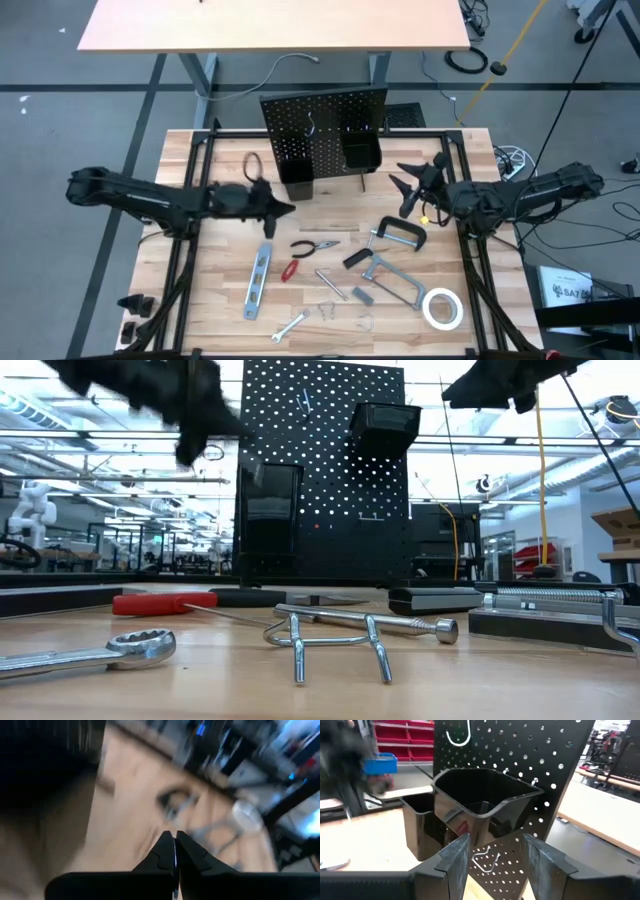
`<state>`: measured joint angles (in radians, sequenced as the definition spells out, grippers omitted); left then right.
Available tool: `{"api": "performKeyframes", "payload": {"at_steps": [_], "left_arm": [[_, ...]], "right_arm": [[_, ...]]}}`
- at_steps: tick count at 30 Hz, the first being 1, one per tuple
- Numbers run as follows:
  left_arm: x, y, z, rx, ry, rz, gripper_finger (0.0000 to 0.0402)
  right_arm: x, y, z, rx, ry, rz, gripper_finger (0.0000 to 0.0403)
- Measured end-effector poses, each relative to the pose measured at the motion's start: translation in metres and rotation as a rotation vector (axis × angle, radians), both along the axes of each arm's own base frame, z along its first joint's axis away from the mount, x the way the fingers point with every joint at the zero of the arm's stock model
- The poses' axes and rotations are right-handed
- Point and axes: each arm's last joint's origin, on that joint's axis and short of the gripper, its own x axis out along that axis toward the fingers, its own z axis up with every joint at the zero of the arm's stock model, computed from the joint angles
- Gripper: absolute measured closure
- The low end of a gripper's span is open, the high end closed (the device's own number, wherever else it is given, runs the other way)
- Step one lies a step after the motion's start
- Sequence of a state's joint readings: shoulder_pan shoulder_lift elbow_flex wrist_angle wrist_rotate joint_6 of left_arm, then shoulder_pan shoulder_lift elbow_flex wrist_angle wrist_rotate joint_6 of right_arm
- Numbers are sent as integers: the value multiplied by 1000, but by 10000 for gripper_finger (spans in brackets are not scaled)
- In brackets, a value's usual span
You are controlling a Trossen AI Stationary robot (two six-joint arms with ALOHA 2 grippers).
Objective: Hang tools onto peg board
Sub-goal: Insert the left silver hanger hook on the pegboard
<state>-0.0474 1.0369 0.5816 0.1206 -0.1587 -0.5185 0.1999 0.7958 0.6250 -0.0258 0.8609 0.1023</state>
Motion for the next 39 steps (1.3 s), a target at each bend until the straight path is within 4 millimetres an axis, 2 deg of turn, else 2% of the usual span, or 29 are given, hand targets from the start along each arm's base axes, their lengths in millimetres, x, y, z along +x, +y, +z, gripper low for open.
{"api": "performKeyframes", "payload": {"at_steps": [2,5,9,12,16,20,27,33,39], "left_arm": [[-4,0,32,75,-93,48,400],[-11,1,74,195,-201,235,400],[-11,1,108,347,-210,497,400],[3,-2,115,422,-187,630,400],[30,-7,115,517,-169,698,400],[45,-11,124,623,-122,772,400],[46,-15,152,701,-98,836,400],[44,-13,152,726,-30,890,400],[47,0,151,726,-28,919,400]], "right_arm": [[1,-2,-1,-15,16,-11,236],[3,-7,-2,-32,36,-37,236],[6,-14,-4,-52,69,-74,236],[9,-17,-7,-67,100,-94,236],[12,-21,-11,-75,131,-116,236],[15,-24,-16,-78,167,-127,236],[18,-23,-20,-83,204,-126,236],[19,-23,-19,-92,195,-124,236],[21,-23,-12,-118,149,-120,236]]}}
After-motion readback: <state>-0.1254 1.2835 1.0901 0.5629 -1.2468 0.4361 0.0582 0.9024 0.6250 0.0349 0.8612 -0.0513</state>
